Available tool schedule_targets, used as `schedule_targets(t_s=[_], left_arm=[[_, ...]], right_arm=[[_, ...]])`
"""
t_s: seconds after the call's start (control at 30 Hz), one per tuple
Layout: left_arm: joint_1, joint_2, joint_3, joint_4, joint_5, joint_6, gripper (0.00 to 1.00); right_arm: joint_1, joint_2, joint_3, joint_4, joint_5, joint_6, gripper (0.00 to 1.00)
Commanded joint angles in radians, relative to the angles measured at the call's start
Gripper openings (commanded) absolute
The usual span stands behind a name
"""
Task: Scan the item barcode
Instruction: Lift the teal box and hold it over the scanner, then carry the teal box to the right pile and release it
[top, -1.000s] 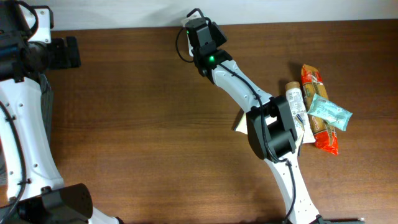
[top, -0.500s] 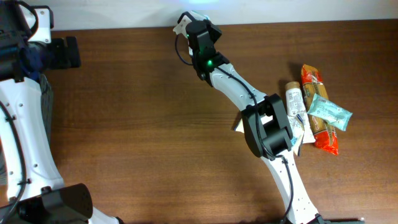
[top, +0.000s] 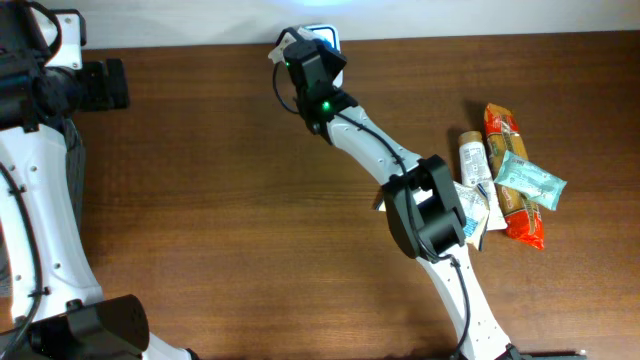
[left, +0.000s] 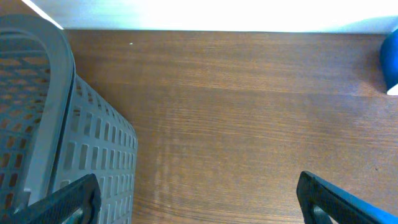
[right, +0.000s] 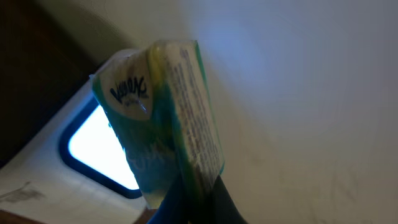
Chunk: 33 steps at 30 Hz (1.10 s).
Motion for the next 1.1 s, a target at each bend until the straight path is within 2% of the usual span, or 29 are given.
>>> schedule_targets(t_s=[0.0,0.13,0.17,0.2,0.23,0.3,0.33,0.4,0.43,0.53,0.57,0.63,0.67,0.73,0.77,0.8,0.9,0.97,1.0,1.07], left_arm=[[0.003,0.001,0.001,-0.002,0.007,0.016,0.99],[0.003,0.001,0.001,-0.002,0.007,0.016,0.99],[0.003,0.001,0.001,-0.002,0.007,0.016,0.99],[0.003,0.001,0.001,-0.002,0.007,0.016,0.99],[0.003,0.001,0.001,-0.002,0.007,0.016,0.99],[0.003,0.001,0.001,-0.002,0.007,0.016,0.99],[0.003,0.001,0.001,-0.002,0.007,0.016,0.99],[0.003,0.001,0.001,-0.002,0.007,0.016,0.99],[0.003,0.001,0.001,-0.002,0.007,0.016,0.99],[0.003,0.001,0.001,-0.002,0.007,0.016,0.99],[0.003,0.001,0.001,-0.002,0.007,0.016,0.99],[0.003,0.001,0.001,-0.002,0.007,0.016,0.99],[0.003,0.001,0.001,-0.002,0.007,0.016,0.99],[0.003,0.001,0.001,-0.002,0.007,0.016,0.99],[0.003,0.001,0.001,-0.002,0.007,0.016,0.99],[0.003,0.001,0.001,-0.002,0.007,0.016,0.99],[0.003,0.001,0.001,-0.002,0.007,0.016,0.99],[0.003,0.001,0.001,-0.002,0.007,0.016,0.99],[0.003,0.001,0.001,-0.002,0.007,0.016,0.99],[0.003,0.001,0.001,-0.002,0.007,0.016,0.99]], right_arm=[[-0.031,-0.234,0.014,-0.179,-0.034,0.198,0.04],[-0.083,-0.563,0.014,-0.768,-0.408,0.635,0.04],[-0.113,-0.637,0.014,-0.929,-0.454,0.764,0.04],[-0.135,-0.678,0.014,-1.038,-0.460,0.837,0.04],[-0.188,-0.734,0.014,-1.219,-0.460,0.913,0.04],[-0.312,-0.758,0.013,-1.492,-0.473,0.927,0.04],[-0.378,-0.748,-0.006,-1.566,-0.503,0.927,0.04],[-0.491,-0.730,-0.077,-1.603,-0.520,0.927,0.04],[-0.555,-0.720,-0.154,-1.569,-0.520,0.927,0.04],[-0.653,-0.711,-0.433,-1.301,-0.527,0.926,0.06],[-0.660,-0.711,-0.493,-1.223,-0.526,0.926,0.11],[-0.665,-0.711,-0.566,-1.115,-0.498,0.927,0.13],[-0.666,-0.711,-0.583,-1.076,-0.492,0.927,0.20],[-0.667,-0.711,-0.577,-1.041,-0.481,0.927,0.59],[-0.667,-0.713,-0.565,-1.045,-0.482,0.927,0.69],[-0.665,-0.715,-0.543,-1.067,-0.483,0.927,0.73],[-0.650,-0.781,-0.373,-1.238,-0.584,0.926,0.74],[-0.618,-0.901,-0.247,-1.361,-0.659,0.926,0.82],[-0.610,-0.964,-0.226,-1.395,-0.682,0.927,0.99],[-0.611,-1.116,-0.225,-1.467,-0.733,0.926,0.99]])
